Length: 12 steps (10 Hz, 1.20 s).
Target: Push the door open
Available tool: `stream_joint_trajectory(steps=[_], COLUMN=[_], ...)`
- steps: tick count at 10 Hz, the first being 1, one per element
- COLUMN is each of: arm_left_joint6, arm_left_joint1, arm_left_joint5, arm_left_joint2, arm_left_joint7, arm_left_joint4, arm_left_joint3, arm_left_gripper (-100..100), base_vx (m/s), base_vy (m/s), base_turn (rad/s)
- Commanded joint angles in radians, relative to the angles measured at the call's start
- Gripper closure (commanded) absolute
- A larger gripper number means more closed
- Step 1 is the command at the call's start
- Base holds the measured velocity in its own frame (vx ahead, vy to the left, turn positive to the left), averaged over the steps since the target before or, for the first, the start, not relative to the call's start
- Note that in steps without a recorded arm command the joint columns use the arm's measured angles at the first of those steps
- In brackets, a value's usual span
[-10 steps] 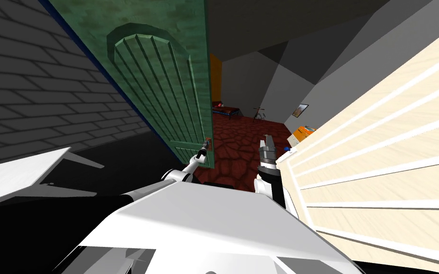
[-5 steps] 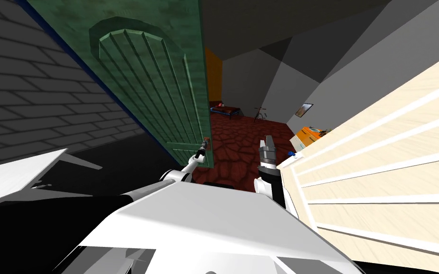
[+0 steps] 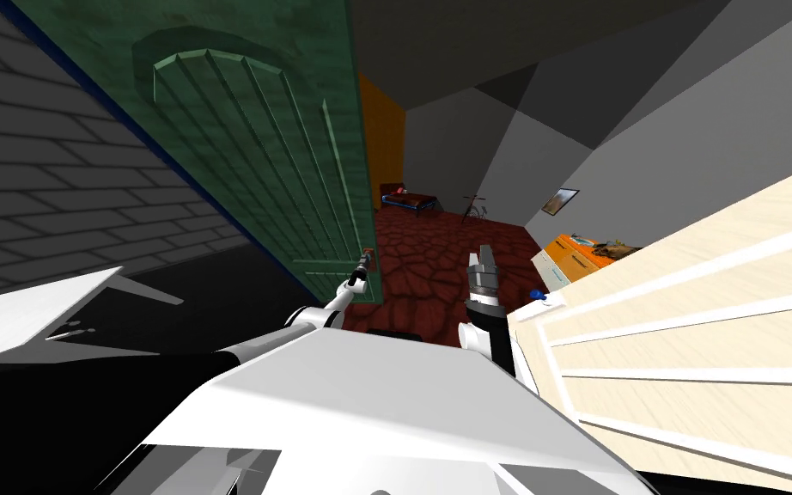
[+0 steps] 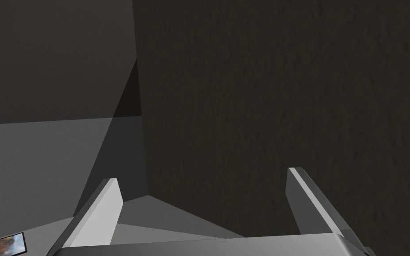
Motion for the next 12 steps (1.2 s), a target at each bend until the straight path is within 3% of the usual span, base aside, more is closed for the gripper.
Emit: stream_joint_trajectory(steps=[1, 12], arm_left_joint6=[-0.005, 0.000], arm_left_joint1=[-0.001, 0.004], arm_left_joint5=[0.009, 0.043], arm_left_joint2=[0.021, 0.060], arm_left_joint7=[-0.007, -0.037], arm_left_joint4=[0.000, 0.009], arm_left_joint3=[0.025, 0.118], arm_left_gripper=[100, 100], base_vx=[0.213, 0.148], base_vy=[-0.108, -0.098], base_turn=[0.073, 0.058])
